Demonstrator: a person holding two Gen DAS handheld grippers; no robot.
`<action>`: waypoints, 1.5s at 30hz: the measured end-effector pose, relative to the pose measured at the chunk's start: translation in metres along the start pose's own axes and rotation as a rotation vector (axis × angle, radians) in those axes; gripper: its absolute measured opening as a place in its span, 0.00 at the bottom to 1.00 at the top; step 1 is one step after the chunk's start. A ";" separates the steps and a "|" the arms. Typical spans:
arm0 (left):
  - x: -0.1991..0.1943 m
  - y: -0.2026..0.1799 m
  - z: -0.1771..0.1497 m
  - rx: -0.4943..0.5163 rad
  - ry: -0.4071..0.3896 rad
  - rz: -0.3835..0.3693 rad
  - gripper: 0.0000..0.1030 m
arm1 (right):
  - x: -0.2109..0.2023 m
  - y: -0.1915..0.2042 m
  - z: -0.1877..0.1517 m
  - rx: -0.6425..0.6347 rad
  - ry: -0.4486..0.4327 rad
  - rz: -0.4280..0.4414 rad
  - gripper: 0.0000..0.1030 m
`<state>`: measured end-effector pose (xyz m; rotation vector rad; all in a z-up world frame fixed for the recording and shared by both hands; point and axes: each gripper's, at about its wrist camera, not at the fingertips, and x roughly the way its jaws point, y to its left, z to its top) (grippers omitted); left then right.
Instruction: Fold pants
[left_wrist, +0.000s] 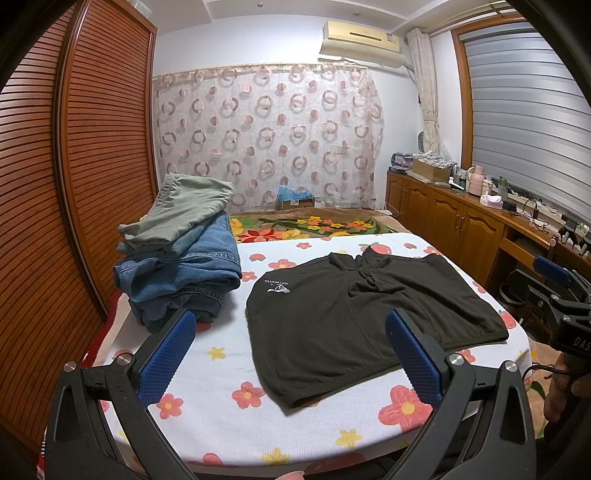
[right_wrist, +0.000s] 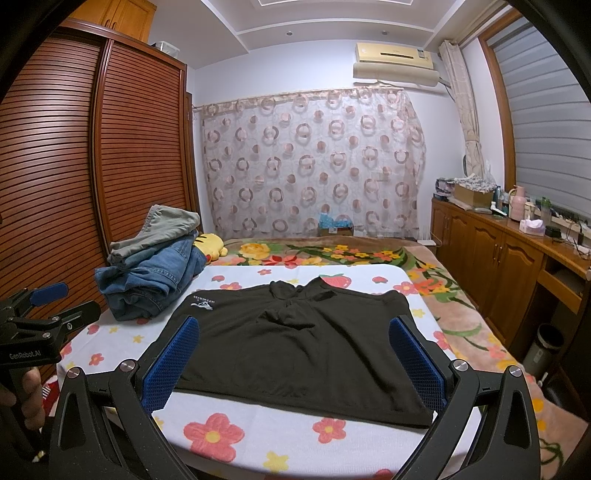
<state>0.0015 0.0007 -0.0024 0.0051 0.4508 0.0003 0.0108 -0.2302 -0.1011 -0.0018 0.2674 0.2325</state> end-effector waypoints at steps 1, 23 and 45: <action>0.000 0.000 0.000 -0.001 0.000 0.000 1.00 | 0.000 0.000 0.000 0.000 0.000 0.000 0.99; 0.001 0.001 -0.004 -0.003 0.007 -0.001 1.00 | 0.000 0.002 0.001 0.003 0.004 0.005 0.99; 0.029 0.020 -0.021 0.000 0.109 -0.042 0.99 | 0.032 0.002 0.005 -0.032 0.093 0.099 0.99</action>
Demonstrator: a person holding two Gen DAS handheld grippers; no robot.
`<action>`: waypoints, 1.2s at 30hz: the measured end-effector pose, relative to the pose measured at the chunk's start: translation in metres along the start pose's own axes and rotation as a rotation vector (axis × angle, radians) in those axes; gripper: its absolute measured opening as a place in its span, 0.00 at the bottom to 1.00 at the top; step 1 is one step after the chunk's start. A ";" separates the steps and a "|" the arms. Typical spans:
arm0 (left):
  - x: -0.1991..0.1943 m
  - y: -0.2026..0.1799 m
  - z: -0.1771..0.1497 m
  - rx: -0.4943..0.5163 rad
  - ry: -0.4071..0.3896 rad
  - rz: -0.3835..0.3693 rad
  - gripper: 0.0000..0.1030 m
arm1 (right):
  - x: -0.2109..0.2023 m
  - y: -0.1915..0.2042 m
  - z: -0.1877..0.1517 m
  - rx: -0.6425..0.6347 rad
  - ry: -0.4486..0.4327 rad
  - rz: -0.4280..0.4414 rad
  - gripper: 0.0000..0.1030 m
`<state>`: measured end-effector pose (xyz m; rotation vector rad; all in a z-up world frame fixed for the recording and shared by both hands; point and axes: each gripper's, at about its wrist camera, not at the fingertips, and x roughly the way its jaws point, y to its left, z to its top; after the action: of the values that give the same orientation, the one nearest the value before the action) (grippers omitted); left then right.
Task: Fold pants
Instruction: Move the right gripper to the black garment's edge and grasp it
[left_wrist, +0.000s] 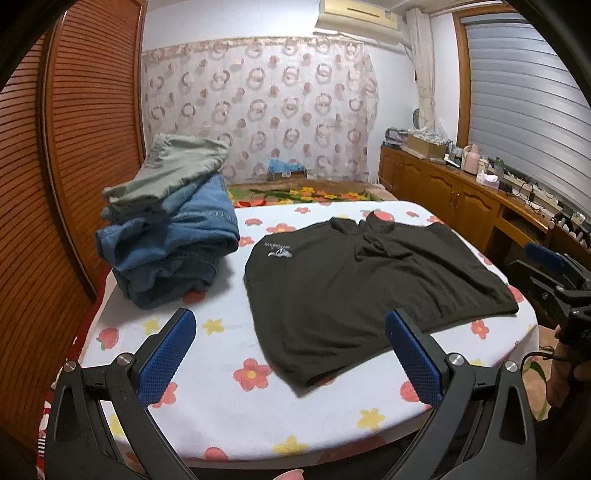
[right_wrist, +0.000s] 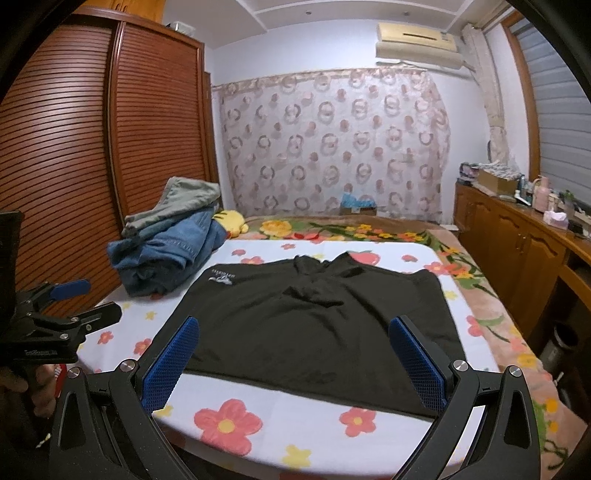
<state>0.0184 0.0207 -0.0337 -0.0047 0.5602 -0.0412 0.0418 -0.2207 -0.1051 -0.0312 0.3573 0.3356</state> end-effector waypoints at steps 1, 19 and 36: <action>0.002 0.002 -0.001 -0.002 0.005 -0.003 0.99 | 0.002 0.000 0.001 -0.005 0.006 0.007 0.99; 0.028 0.042 -0.030 -0.041 0.112 0.015 0.99 | 0.047 -0.017 0.017 -0.099 0.170 0.217 0.70; 0.043 0.071 -0.046 -0.053 0.180 0.036 0.99 | 0.099 -0.009 0.027 -0.214 0.321 0.382 0.40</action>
<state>0.0334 0.0901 -0.0963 -0.0432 0.7410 0.0082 0.1409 -0.1955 -0.1149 -0.2304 0.6463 0.7500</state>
